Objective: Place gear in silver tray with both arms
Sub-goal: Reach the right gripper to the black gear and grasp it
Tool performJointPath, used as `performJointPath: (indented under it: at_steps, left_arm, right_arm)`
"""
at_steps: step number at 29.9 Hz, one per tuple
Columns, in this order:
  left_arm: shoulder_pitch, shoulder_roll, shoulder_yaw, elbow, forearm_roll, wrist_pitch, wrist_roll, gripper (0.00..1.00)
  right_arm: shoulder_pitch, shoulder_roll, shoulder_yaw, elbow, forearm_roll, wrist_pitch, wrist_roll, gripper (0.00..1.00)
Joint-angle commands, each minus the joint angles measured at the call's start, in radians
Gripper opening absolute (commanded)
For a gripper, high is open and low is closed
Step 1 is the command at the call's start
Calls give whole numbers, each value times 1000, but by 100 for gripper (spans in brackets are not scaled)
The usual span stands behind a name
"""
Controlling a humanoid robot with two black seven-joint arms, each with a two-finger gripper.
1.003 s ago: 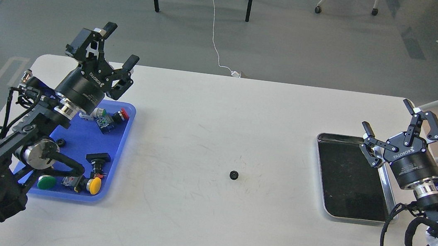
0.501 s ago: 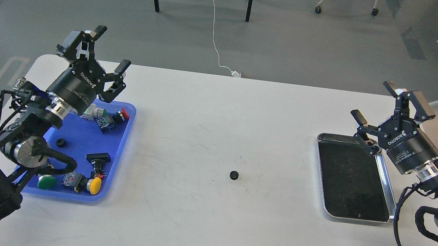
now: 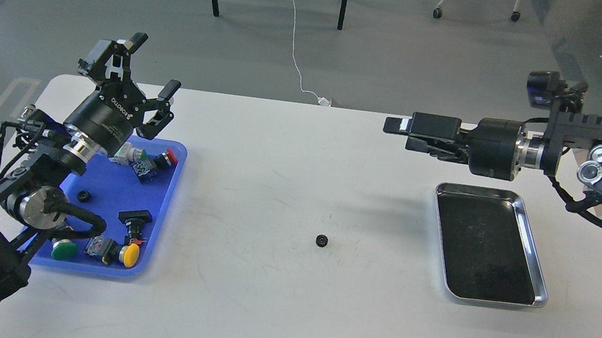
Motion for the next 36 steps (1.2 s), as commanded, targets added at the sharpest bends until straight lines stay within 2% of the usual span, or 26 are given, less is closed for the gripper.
performJointPath:
  at_steps: [1, 3, 6, 16, 22, 28, 33, 36]
  left_arm:
    - [0, 1, 0, -9, 0, -1, 1, 98]
    - [0, 1, 0, -12, 0, 0, 1, 98]
    - [0, 1, 0, -12, 0, 0, 1, 98]
    - [0, 1, -1, -12, 0, -1, 1, 98]
    - [2, 0, -1, -12, 0, -3, 1, 98]
    - [2, 0, -1, -12, 0, -3, -1, 98]
    - [2, 0, -1, -12, 0, -5, -1, 98]
    - [2, 0, -1, -12, 0, -5, -1, 98]
  right_arm:
    - [90, 72, -115, -2, -221, 0, 0, 99]
    - [125, 123, -178, -5, -316, 0, 0, 99]
    - [168, 205, -295, -15, -389, -59, 0, 99]
    - [179, 451, -488, -134, -390, -193, 0, 93]
    - [168, 515, -537, -161, -390, -239, 0, 81]
    - [131, 539, -547, -178, -390, -279, 0, 77]
    - [102, 554, -547, -201, -390, -307, 0, 68]
    - [98, 557, -547, -204, -390, -308, 0, 67]
